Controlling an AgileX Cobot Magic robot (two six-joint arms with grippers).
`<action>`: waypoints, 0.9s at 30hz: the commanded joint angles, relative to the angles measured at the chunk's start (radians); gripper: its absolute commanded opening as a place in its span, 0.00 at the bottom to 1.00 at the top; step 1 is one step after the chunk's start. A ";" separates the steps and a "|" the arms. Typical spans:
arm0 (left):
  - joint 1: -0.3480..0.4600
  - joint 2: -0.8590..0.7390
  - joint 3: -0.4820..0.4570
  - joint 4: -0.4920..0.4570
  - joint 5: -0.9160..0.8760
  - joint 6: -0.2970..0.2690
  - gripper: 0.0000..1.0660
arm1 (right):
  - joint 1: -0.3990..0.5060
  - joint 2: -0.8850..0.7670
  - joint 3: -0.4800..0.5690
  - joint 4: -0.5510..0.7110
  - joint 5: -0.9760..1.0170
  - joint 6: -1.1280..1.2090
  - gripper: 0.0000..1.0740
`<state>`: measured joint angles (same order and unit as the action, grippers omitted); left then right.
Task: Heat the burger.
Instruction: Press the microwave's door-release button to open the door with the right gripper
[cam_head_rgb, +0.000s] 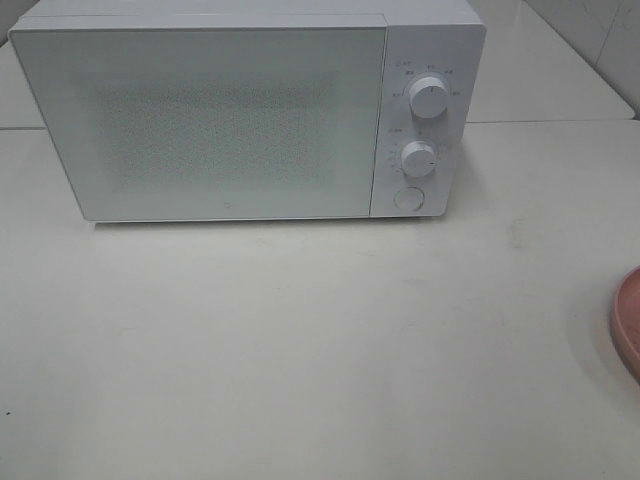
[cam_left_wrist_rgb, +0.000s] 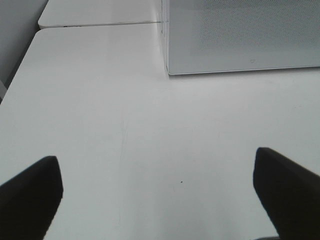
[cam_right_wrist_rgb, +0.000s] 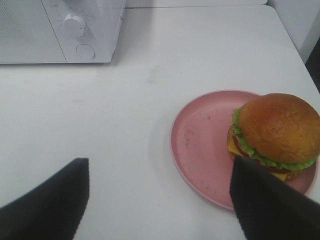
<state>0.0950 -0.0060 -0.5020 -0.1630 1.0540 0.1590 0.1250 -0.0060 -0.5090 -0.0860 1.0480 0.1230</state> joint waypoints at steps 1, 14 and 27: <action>-0.004 -0.024 0.004 -0.003 -0.013 -0.003 0.92 | -0.005 -0.025 0.000 -0.007 -0.010 -0.014 0.70; -0.004 -0.024 0.004 -0.003 -0.013 -0.003 0.92 | -0.005 -0.013 -0.015 -0.007 -0.028 -0.014 0.70; -0.004 -0.024 0.004 -0.003 -0.013 -0.003 0.92 | -0.005 0.200 -0.022 -0.007 -0.140 -0.014 0.70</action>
<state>0.0950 -0.0060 -0.5020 -0.1630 1.0540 0.1590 0.1250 0.1910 -0.5280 -0.0860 0.9240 0.1230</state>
